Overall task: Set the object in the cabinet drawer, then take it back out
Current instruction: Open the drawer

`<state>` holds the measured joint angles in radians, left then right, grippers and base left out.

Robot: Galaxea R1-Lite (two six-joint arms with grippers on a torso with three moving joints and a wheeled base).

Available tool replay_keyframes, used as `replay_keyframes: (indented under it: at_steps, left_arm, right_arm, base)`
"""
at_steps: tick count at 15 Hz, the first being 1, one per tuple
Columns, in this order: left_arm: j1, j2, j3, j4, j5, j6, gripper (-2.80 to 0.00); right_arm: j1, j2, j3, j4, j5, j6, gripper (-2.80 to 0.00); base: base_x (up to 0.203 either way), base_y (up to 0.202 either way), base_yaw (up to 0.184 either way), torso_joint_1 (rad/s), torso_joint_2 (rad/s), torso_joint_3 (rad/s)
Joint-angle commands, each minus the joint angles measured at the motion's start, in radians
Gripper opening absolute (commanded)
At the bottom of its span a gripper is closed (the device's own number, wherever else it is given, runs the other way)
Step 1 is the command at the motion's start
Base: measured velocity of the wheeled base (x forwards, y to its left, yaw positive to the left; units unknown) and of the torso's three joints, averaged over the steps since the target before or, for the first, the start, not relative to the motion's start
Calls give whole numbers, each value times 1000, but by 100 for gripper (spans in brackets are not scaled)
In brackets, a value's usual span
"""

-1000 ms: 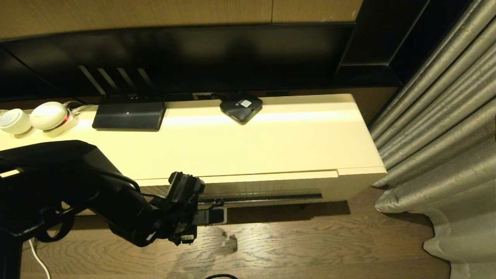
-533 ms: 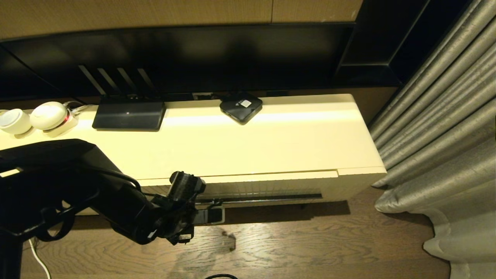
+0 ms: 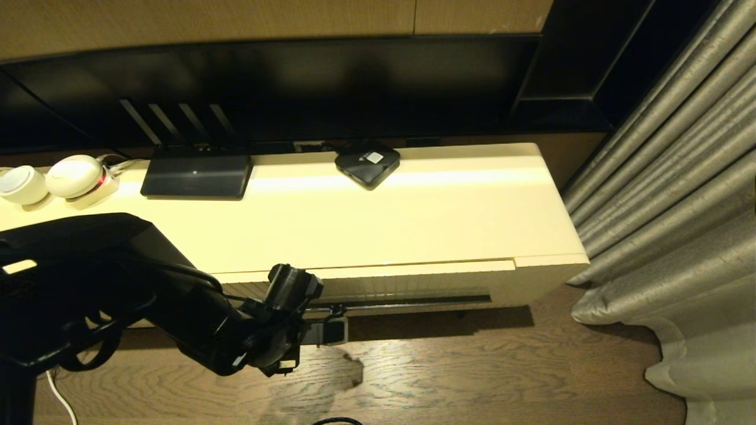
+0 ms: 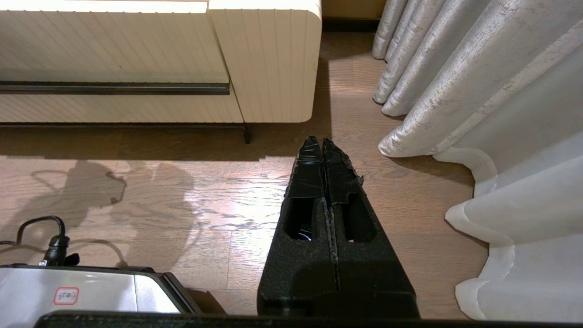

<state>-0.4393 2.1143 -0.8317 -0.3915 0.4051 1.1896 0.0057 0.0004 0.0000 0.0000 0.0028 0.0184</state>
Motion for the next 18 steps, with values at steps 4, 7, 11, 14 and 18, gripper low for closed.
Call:
replay_keyframes:
  at_steps: [4, 7, 11, 14, 18]
  left_arm:
    - [-50, -1, -27, 0, 100, -13, 0]
    - [-79, -5, -41, 4, 146, -18, 0]
    - [-92, -13, -53, 29, 124, -48, 0]
    - [-90, -36, -36, 33, 36, -62, 0]
    - [-90, -37, -28, 37, -33, -153, 0]
  right_arm:
    - [0, 1, 0, 0, 0, 0, -280]
    - [0, 1, 0, 0, 0, 0, -280]
    - [0, 1, 0, 0, 0, 0, -280]
    - [0, 1, 0, 0, 0, 0, -280]
    - [0, 1, 0, 0, 0, 0, -280]
  base:
    - [0, 0, 0, 0, 0, 0]
    - [0, 0, 0, 0, 0, 0]
    - [0, 0, 0, 0, 0, 0]
    - [0, 0, 0, 0, 0, 0]
    - [0, 0, 0, 0, 0, 0]
